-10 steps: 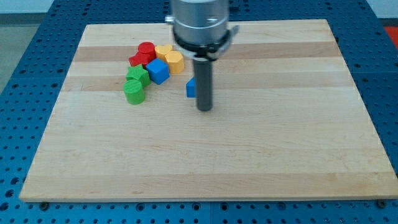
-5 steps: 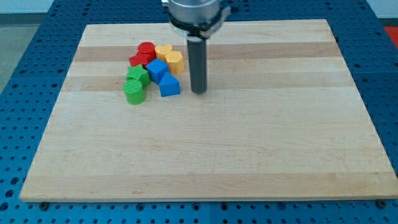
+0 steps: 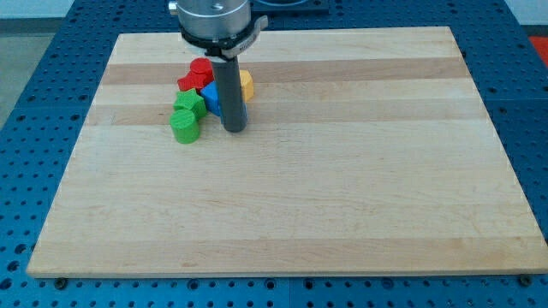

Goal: Push the triangle into the blue cube

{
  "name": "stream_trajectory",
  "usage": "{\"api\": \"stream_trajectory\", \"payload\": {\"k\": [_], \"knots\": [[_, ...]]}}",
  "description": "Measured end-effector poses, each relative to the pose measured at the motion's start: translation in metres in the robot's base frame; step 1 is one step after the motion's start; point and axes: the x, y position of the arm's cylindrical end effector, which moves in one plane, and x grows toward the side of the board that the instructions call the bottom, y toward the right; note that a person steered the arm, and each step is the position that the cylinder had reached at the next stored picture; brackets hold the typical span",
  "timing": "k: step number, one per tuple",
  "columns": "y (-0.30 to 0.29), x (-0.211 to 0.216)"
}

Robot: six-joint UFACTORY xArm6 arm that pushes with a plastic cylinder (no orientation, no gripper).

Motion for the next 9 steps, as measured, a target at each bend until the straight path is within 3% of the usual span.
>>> {"api": "stream_trajectory", "payload": {"k": [2, 3, 4, 5, 6, 7, 8, 9], "knots": [[0.005, -0.007], [0.009, 0.02], [0.0, 0.079], [-0.077, 0.11], [-0.156, 0.102], [-0.175, 0.048], [-0.158, 0.025], [-0.12, 0.035]]}}
